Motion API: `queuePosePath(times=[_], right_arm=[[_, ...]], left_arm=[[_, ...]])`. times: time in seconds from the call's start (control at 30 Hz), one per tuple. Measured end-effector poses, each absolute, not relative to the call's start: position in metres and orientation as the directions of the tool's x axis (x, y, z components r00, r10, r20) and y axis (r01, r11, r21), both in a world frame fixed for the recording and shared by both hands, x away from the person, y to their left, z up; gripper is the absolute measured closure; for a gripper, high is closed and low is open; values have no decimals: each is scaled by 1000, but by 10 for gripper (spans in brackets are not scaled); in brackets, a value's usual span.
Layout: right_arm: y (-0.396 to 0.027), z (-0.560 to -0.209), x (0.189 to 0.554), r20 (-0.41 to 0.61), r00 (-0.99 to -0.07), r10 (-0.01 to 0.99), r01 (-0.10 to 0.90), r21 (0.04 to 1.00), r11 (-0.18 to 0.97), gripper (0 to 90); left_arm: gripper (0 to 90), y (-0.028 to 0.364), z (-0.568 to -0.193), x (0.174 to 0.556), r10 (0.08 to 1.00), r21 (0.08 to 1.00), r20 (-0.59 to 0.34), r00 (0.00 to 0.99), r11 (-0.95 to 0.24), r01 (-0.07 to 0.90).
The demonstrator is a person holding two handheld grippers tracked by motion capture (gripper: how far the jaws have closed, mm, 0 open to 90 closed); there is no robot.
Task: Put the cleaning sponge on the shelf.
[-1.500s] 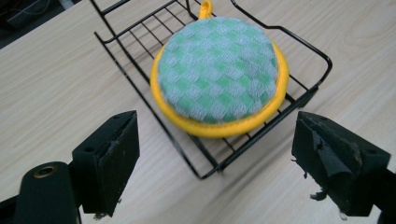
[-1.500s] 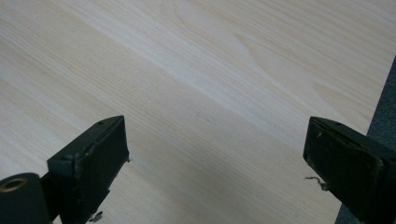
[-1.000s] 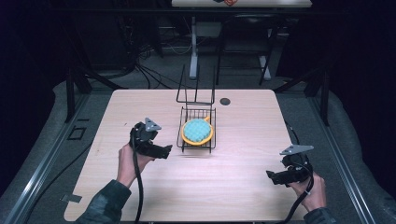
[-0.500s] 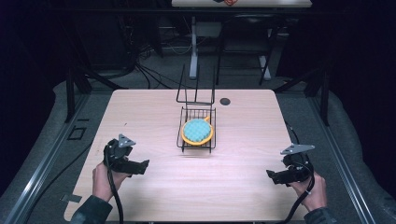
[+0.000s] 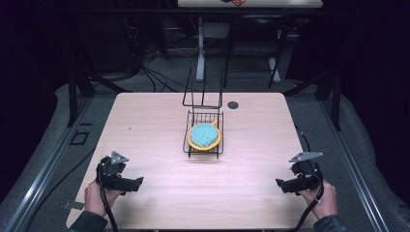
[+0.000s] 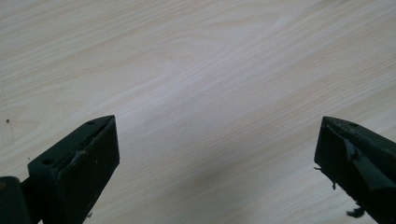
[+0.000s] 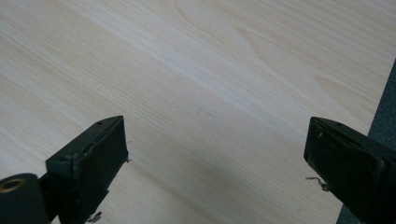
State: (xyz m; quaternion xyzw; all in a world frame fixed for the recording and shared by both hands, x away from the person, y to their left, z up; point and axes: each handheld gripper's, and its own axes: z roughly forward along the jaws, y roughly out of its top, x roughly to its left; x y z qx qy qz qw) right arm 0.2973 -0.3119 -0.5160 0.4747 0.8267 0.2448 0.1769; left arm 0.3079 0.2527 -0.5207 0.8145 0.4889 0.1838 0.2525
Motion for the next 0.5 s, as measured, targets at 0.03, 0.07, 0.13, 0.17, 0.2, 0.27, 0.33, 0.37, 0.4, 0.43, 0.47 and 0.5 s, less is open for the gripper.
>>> queuePosePath(times=[0.03, 0.07, 0.13, 0.17, 0.2, 0.27, 0.33, 0.37, 0.4, 0.43, 0.47, 0.5], right_arm=[[-312, -517, 297, -64, -488, 871, 699, 568, 434, 56], [-313, -519, 298, -74, -488, 869, 700, 562, 441, 57], [-313, -521, 299, -87, -487, 869, 702, 554, 449, 58], [-313, -521, 299, -87, -489, 868, 702, 550, 452, 59], [-313, -522, 299, -93, -488, 868, 705, 544, 455, 59], [-312, -522, 299, -100, -489, 867, 707, 536, 461, 59], [-313, -524, 300, -101, -490, 866, 705, 538, 462, 60], [-313, -524, 299, -96, -490, 867, 711, 531, 460, 60], [-313, -525, 299, -100, -493, 864, 710, 528, 466, 60], [-312, -526, 300, -100, -496, 863, 709, 527, 469, 60], [-312, -527, 300, -112, -497, 860, 706, 524, 476, 60], [-311, -527, 300, -117, -498, 859, 708, 517, 481, 60]], left_arm=[[0, 254, -522, 308, 894, 589, 48, 446, -386, 710], [0, 256, -523, 309, 895, 587, 40, 445, -382, 714], [0, 258, -524, 309, 898, 588, 33, 439, -373, 718], [0, 260, -525, 309, 898, 588, 33, 439, -373, 718], [0, 261, -525, 309, 900, 588, 30, 436, -369, 720], [0, 263, -528, 310, 900, 582, 21, 435, -365, 727], [0, 264, -531, 312, 899, 574, 14, 437, -365, 733], [2, 264, -532, 312, 894, 568, 12, 448, -375, 733], [2, 263, -533, 312, 892, 567, 11, 452, -378, 732], [4, 263, -533, 312, 890, 568, 16, 455, -382, 729], [7, 262, -533, 311, 890, 570, 19, 457, -384, 726], [7, 261, -533, 311, 885, 572, 24, 465, -394, 719]])
